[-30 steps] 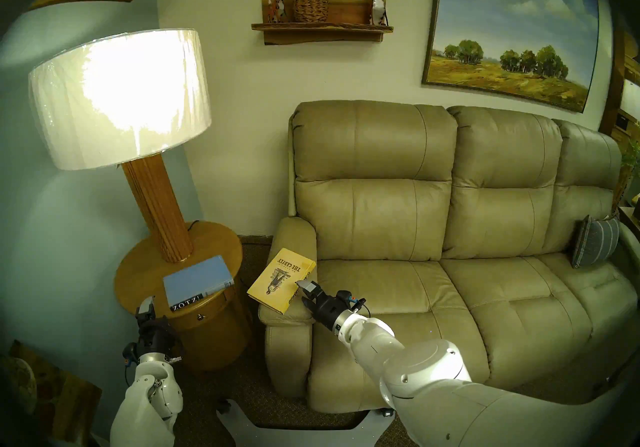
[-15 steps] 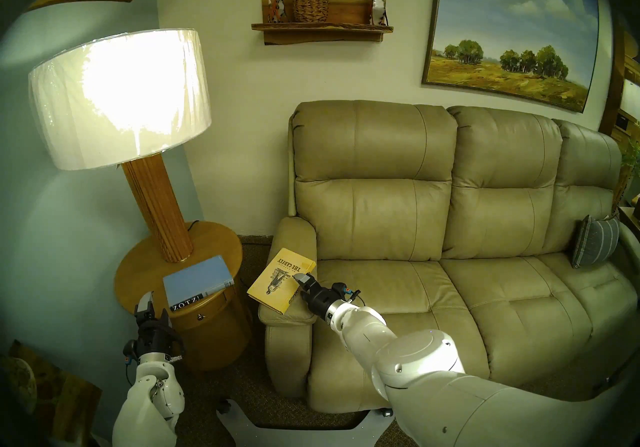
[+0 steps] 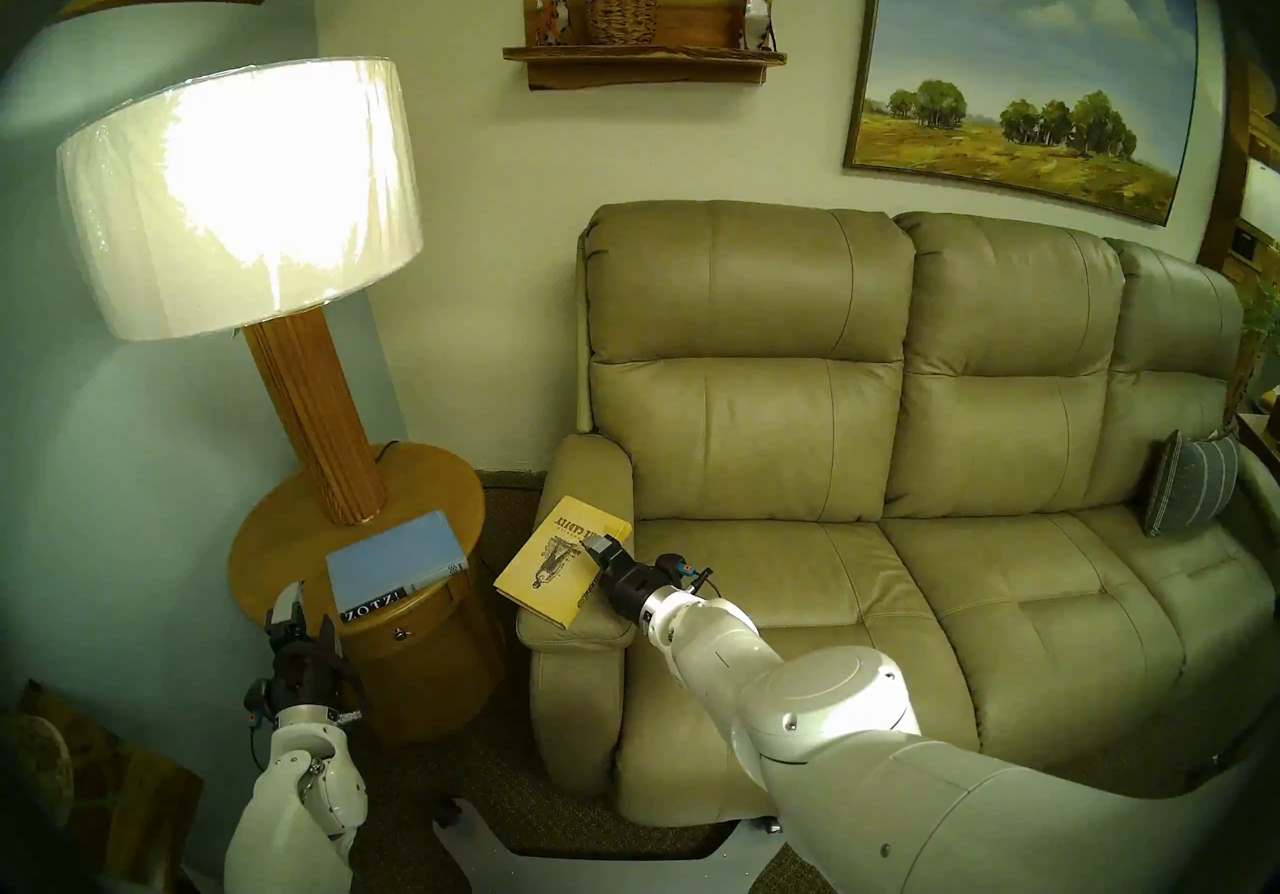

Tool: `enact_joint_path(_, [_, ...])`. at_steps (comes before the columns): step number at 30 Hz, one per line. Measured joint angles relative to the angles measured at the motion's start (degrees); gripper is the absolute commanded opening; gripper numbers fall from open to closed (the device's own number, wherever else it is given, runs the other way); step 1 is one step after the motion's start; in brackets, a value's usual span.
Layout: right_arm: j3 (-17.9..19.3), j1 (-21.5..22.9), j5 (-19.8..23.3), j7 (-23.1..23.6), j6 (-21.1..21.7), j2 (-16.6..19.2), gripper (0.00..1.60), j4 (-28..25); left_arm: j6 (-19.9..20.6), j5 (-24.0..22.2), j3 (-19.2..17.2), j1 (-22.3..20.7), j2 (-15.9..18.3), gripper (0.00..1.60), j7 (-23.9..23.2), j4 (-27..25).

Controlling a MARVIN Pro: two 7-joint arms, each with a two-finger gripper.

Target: Move books from sofa to side table

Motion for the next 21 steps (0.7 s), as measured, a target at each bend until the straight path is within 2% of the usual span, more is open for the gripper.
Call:
enact_joint_path(9, [1.4, 0.2, 0.7, -1.9, -1.4, -0.4, 1.60, 0.6, 0.4, 0.0, -0.2, -0.2, -0.1, 1.60, -0.1, 0.2])
enact_joint_path(11, [1.7, 0.2, 0.9, -2.0, -1.7, -0.5, 1.32, 0.6, 0.4, 0.0, -0.2, -0.2, -0.1, 1.60, -0.1, 0.3])
enact_joint_path(12, [1.9, 0.1, 1.0, -2.2, -1.9, -0.6, 1.32, 0.7, 0.4, 0.0, -0.2, -0.2, -0.1, 1.60, -0.1, 0.3])
enact_joint_path(13, [1.9, 0.1, 1.1, -2.3, -2.1, -0.6, 0.68, 0.7, 0.5, 0.0, -0.3, -0.2, -0.1, 1.60, -0.1, 0.3])
enact_joint_path(14, [2.1, 0.1, 1.2, -2.6, -2.3, -0.7, 0.58, 0.8, 0.5, 0.0, -0.3, -0.3, -0.1, 1.60, -0.1, 0.3])
enact_joint_path(15, [2.1, 0.0, 1.2, -2.7, -2.3, -0.7, 0.58, 0.8, 0.5, 0.0, -0.3, -0.3, -0.1, 1.60, -0.1, 0.3])
enact_joint_path(16, [2.2, 0.0, 1.2, -2.9, -2.4, -0.7, 0.40, 0.9, 0.5, 0.0, -0.3, -0.3, -0.1, 1.60, -0.1, 0.3])
enact_joint_path(17, [2.2, -0.1, 1.2, -3.2, -2.6, -0.7, 0.00, 1.0, 0.6, 0.0, -0.3, -0.3, -0.1, 1.60, -0.1, 0.4])
enact_joint_path(21, [2.2, -0.2, 1.2, -3.6, -2.8, -0.8, 0.00, 1.3, 0.7, 0.0, -0.4, -0.3, -0.2, 1.60, -0.1, 0.4])
